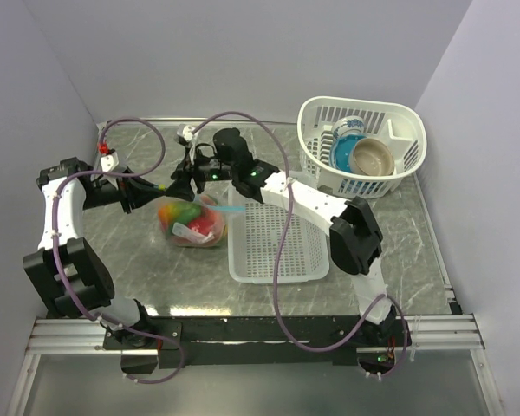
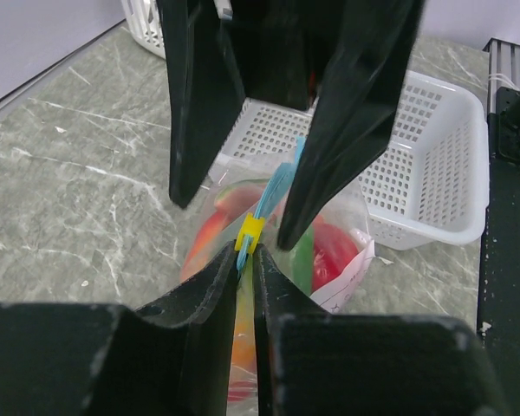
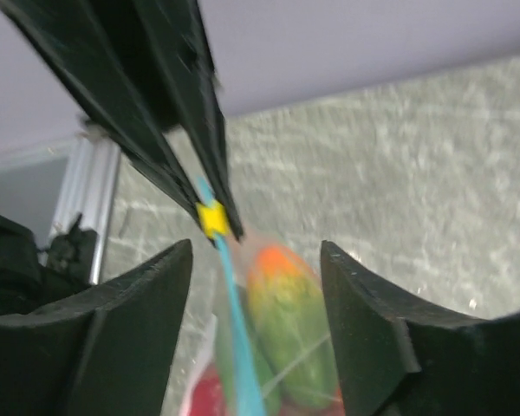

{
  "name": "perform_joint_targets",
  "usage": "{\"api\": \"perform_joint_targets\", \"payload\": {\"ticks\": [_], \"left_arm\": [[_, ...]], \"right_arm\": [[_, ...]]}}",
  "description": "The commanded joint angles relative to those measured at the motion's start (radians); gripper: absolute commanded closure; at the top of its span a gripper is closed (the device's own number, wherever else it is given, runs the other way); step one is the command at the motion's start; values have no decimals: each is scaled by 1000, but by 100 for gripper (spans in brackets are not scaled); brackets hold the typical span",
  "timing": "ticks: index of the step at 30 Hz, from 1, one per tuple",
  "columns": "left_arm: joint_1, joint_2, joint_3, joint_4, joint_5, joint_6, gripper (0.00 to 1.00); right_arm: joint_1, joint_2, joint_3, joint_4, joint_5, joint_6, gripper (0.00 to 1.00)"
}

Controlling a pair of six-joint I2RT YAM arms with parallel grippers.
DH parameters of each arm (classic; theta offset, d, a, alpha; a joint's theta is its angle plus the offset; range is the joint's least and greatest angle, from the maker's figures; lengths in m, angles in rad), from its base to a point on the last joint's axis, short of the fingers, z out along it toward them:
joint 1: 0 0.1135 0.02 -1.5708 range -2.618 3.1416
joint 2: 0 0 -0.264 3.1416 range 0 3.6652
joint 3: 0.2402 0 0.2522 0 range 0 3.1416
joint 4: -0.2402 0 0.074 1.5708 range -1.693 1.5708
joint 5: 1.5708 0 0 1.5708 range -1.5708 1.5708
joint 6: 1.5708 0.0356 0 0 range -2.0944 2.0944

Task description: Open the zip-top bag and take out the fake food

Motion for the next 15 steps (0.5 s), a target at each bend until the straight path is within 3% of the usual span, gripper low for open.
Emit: {"api": "perform_joint_targets", "payload": {"ticks": [1,6,15], "left_arm": [[-5,-27,32,-29,230,-14,82],[-3,-19,25,-31,230,-11,82],[-3,-18,-4,-31,209,10,83]], "right_arm": [[4,5,104,-19,6,-58,36],[3,31,130,-22,-17,-42,45],[3,56,161,-10,-37,-2,48]]}}
